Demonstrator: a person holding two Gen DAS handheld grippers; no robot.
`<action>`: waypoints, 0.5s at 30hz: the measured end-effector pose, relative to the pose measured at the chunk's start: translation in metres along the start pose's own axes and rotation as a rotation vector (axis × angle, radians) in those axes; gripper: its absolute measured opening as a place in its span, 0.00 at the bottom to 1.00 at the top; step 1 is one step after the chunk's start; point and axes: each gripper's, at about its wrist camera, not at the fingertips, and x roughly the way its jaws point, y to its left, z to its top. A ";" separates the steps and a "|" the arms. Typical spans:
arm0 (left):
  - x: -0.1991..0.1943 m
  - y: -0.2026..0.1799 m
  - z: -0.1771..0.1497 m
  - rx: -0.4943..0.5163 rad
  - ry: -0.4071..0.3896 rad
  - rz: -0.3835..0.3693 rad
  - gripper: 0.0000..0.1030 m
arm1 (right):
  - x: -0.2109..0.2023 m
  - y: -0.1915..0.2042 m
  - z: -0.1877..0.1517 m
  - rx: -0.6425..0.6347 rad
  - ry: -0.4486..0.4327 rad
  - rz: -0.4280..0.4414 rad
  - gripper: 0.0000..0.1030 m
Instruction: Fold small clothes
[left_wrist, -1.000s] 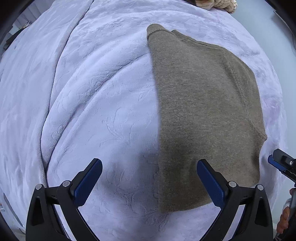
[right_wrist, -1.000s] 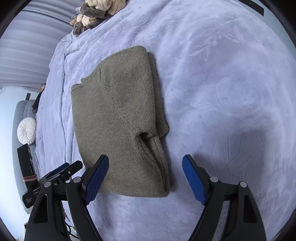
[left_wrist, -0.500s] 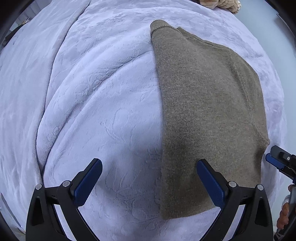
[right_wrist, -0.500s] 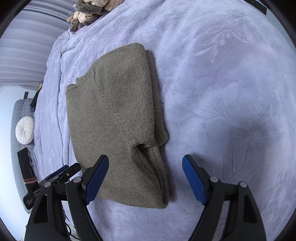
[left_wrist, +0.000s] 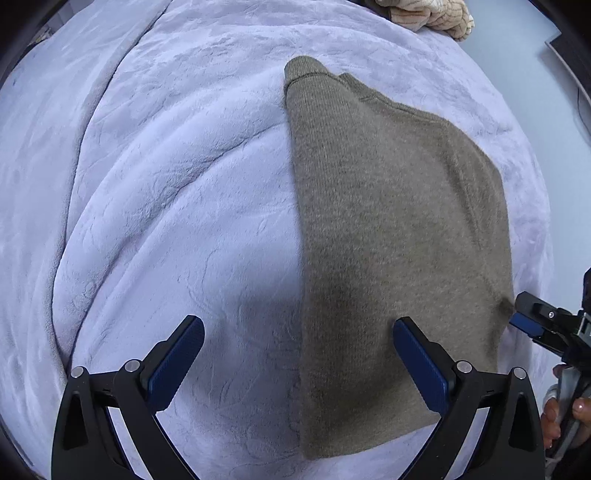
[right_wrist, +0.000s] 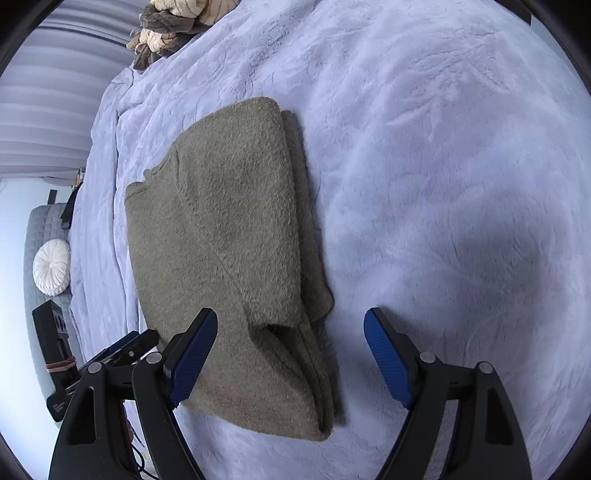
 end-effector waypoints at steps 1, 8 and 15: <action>0.000 0.002 0.006 -0.004 -0.007 -0.016 1.00 | 0.000 -0.001 0.002 0.003 -0.005 0.009 0.82; 0.016 -0.003 0.044 -0.008 -0.020 -0.095 1.00 | 0.016 -0.017 0.022 0.058 0.018 0.122 0.82; 0.046 -0.028 0.044 -0.012 0.009 -0.163 1.00 | 0.044 -0.010 0.036 0.050 0.102 0.244 0.83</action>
